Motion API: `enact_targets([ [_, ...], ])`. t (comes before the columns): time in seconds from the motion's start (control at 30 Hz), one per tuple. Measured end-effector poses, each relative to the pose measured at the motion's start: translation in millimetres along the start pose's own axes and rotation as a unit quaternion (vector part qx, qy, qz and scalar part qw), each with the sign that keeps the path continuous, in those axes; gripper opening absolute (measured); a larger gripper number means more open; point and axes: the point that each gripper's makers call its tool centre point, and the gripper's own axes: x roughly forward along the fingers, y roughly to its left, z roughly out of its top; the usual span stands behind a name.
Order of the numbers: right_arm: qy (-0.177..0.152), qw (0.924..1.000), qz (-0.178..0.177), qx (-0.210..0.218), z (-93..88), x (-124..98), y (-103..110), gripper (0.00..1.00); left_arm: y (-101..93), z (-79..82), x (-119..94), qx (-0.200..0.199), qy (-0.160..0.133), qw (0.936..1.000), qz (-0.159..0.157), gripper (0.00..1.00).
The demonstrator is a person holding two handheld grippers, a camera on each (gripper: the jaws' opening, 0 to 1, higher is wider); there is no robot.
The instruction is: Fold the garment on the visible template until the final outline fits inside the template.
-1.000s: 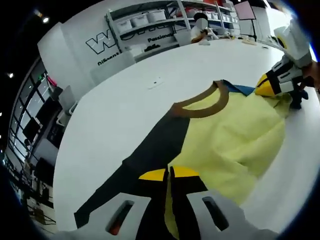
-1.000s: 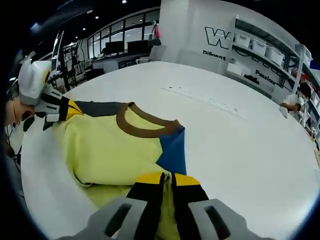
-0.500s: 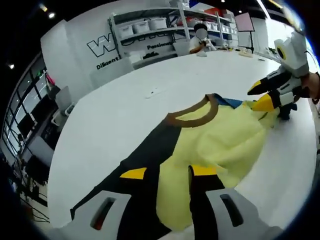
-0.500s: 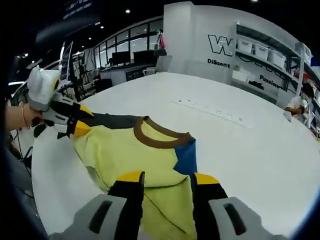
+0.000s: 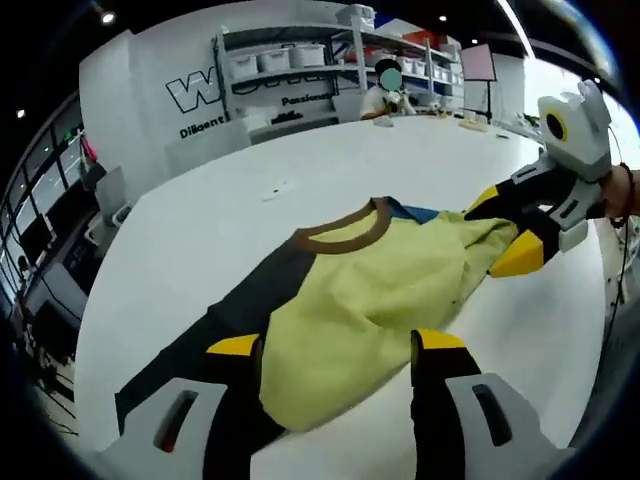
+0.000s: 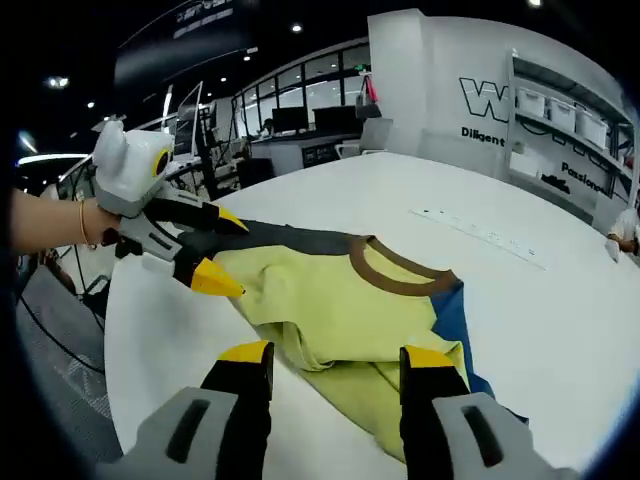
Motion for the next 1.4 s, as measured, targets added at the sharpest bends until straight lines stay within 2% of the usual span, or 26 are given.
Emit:
enact_targets([
  [0.1,0.005,0.9995,0.014,-0.027,0.1,8,12,0.38,-7.9,-3.3,-3,0.007,0.003,0.9999,-0.007,0.65],
  [0.2,0.006,0.9985,0.02,-0.05,1.2,15,18,0.25,-13.1,-4.2,-4,0.009,0.002,0.9999,-0.013,0.64],
  [0.37,0.011,0.9977,0.029,-0.06,-0.7,22,24,0.09,-22.4,-5.0,-5,0.021,0.004,0.9996,-0.019,0.61],
  [0.43,0.012,0.9973,0.031,-0.066,-1.5,23,26,0.0,-26.3,-3.9,-6,0.021,0.004,0.9996,-0.021,0.59],
  [0.57,0.013,0.9976,0.039,-0.055,0.2,18,30,0.0,-35.6,-1.9,-6,0.026,-0.002,0.9994,-0.023,0.55],
  [0.77,-0.01,0.9982,0.054,-0.022,14.4,5,42,0.0,-52.4,2.4,-9,0.025,-0.012,0.9992,-0.029,0.51],
  [1.0,-0.03,0.9972,0.063,-0.026,35.3,-8,63,0.0,-64.1,4.5,-13,0.024,-0.022,0.9992,-0.024,0.46],
  [1.13,-0.04,0.9962,0.065,-0.041,45.9,-16,71,0.0,-59.1,4.3,-11,0.018,-0.018,0.9996,-0.009,0.34],
  [1.4,-0.05,0.9962,0.046,-0.055,53.9,-24,69,0.0,-41.5,11.6,-21,0.003,-0.03,0.9995,0.012,0.11],
])
